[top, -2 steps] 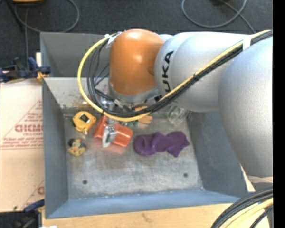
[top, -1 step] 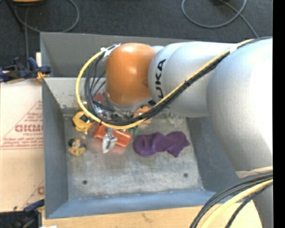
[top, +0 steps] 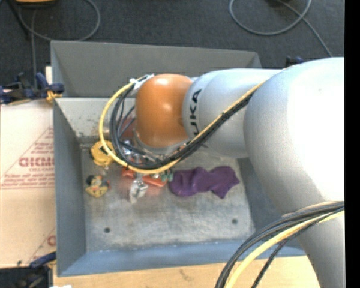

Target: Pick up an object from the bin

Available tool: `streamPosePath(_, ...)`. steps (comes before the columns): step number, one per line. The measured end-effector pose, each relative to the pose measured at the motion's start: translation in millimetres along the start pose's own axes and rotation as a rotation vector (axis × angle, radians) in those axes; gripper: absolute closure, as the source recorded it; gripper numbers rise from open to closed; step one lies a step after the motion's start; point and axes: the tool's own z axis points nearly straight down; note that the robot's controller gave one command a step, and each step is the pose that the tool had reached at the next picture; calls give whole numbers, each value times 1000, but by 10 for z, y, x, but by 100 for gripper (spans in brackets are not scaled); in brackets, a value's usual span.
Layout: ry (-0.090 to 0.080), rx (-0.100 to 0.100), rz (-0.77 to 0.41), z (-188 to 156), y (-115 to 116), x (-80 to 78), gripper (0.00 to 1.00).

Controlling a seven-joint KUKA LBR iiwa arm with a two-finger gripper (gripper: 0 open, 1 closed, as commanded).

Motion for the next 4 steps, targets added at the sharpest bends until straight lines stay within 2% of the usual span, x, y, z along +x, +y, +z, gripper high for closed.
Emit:
streamPosePath(1,-3,-2,-1,-74,24,-16,100)
streamPosePath(2,2,-1,2,-45,9,2,0)
streamPosePath(3,3,-1,3,-45,9,2,0)
streamPosePath(4,1,1,129,-6,48,92,0)
